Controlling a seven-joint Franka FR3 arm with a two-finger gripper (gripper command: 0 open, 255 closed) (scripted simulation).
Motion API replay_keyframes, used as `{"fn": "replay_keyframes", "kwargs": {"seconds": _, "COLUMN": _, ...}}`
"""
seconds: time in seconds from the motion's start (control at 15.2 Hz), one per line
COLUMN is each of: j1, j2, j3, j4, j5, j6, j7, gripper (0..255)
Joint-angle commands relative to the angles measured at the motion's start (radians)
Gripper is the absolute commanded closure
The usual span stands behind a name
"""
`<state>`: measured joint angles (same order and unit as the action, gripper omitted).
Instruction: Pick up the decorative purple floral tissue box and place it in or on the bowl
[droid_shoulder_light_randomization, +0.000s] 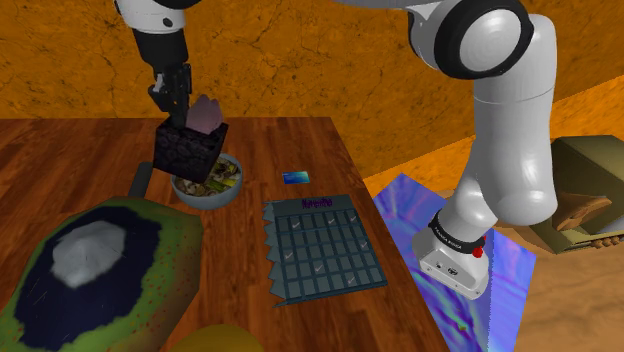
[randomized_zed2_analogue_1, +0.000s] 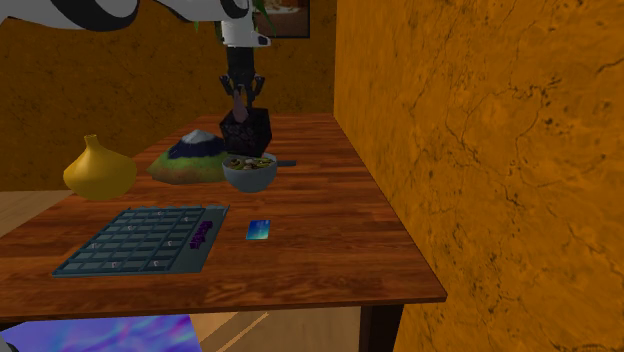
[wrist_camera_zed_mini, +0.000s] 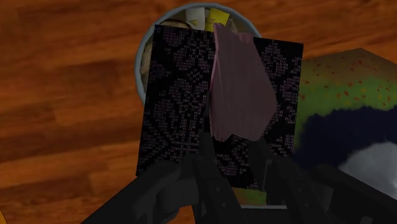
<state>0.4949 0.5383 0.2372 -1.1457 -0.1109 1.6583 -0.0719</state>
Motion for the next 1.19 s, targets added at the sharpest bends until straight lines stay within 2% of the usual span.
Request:
{"fn": "replay_keyframes", "kwargs": {"seconds": 0.0, "j1": -0.005, "j2": -0.008, "j3": 0.0, "j4": -0.037, "j5": 0.001, "j6": 0.032, "j7": -0.001, "gripper": 255}}
{"fn": "replay_keyframes", "kwargs": {"seconds": 0.33, "j1": -0.011, "j2": -0.013, "j3": -0.001, "j4": -0.113, "j5": 0.001, "j6": 0.103, "j7": 0.001, "gripper": 255}}
{"fn": "replay_keyframes", "kwargs": {"seconds": 0.79, "j1": -0.011, "j2": -0.013, "j3": 0.0, "j4": -0.113, "j5": 0.001, "j6": 0.102, "j7": 0.001, "gripper": 255}}
{"fn": "replay_keyframes", "kwargs": {"seconds": 0.86, "j1": -0.01, "j2": -0.011, "j3": 0.0, "j4": -0.106, "j5": 0.001, "j6": 0.098, "j7": 0.001, "gripper": 0}}
{"fn": "replay_keyframes", "kwargs": {"seconds": 1.12, "j1": -0.008, "j2": -0.011, "j3": 0.0, "j4": -0.105, "j5": 0.0, "j6": 0.097, "j7": 0.003, "gripper": 0}}
